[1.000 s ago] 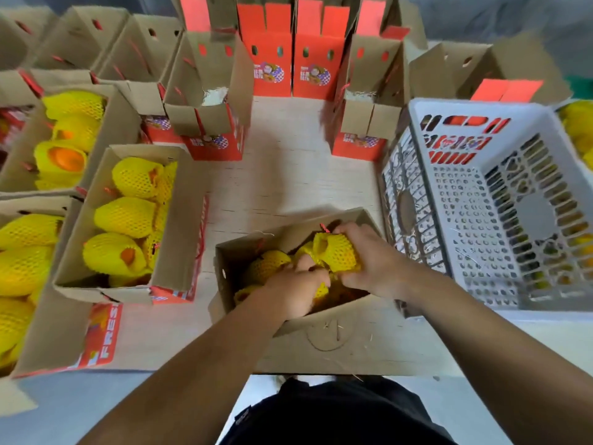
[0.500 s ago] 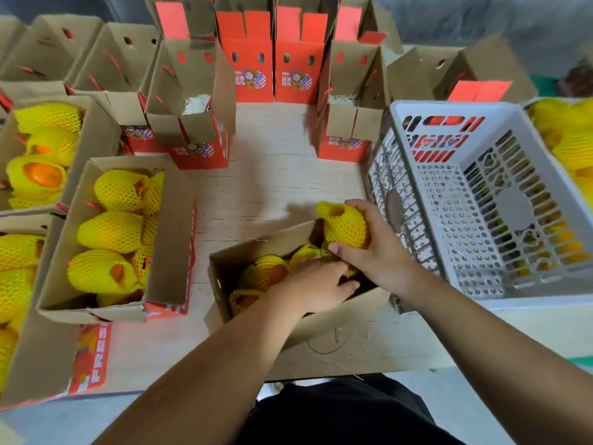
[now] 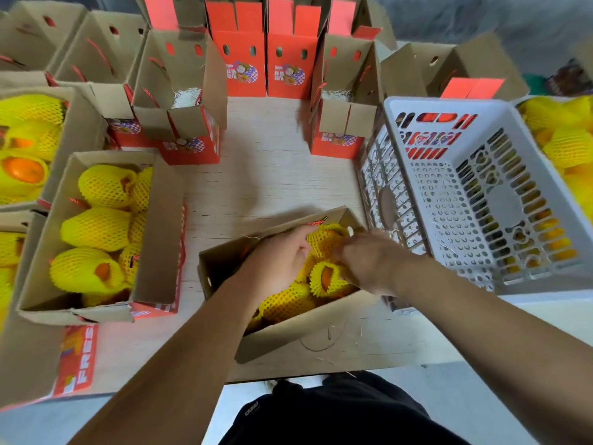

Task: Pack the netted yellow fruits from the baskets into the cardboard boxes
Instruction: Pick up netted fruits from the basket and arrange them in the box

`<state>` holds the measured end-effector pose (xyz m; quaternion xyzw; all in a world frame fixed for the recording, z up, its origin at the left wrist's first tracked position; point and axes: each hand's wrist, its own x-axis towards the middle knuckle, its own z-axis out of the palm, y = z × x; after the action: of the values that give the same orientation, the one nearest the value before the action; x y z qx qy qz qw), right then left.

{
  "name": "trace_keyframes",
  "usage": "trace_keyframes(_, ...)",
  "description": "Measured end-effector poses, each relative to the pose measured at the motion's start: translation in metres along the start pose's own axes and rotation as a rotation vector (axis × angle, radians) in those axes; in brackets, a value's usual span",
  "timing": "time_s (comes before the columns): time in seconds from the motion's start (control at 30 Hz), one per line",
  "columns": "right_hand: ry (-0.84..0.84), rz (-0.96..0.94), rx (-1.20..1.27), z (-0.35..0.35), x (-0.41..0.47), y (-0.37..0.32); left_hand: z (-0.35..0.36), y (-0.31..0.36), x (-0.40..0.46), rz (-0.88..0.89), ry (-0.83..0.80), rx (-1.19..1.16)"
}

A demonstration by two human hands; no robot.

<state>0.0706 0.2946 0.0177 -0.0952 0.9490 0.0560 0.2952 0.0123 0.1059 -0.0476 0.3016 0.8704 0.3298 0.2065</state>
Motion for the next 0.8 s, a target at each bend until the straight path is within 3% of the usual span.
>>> trace_keyframes(0.07, -0.124, 0.014, 0.125, 0.004, 0.005, -0.012, -0.009, -0.002, -0.010, -0.116, 0.088, -0.091)
trace_keyframes(0.13, -0.215, 0.017, 0.247, 0.007, 0.014, -0.023, -0.013, -0.003, -0.020, -0.201, -0.042, 0.029)
trace_keyframes(0.23, -0.280, -0.005, 0.238, 0.004, 0.034, -0.035, -0.001, 0.007, -0.030, -0.252, -0.322, 0.298)
trace_keyframes(0.3, -0.296, -0.034, 0.177, 0.001, 0.039, -0.043, 0.008, 0.015, -0.032, -0.252, -0.280, 0.443)
trace_keyframes(0.43, -0.093, -0.060, 0.379, 0.006, 0.016, -0.029, 0.018, 0.037, -0.028, -0.223, -0.117, 0.279)
trace_keyframes(0.57, 0.332, -0.051, 0.708, 0.023, -0.038, 0.021, 0.031, 0.095, -0.003, -0.103, 0.043, 0.147)
trace_keyframes(0.67, 0.548, -0.029, 0.848, 0.028, -0.075, 0.078, 0.051, 0.154, 0.034, 0.029, 0.185, 0.041)
trace_keyframes(0.8, 0.676, 0.087, 0.953, 0.050, -0.120, 0.169, 0.098, 0.240, 0.092, 0.143, 0.166, -0.055)
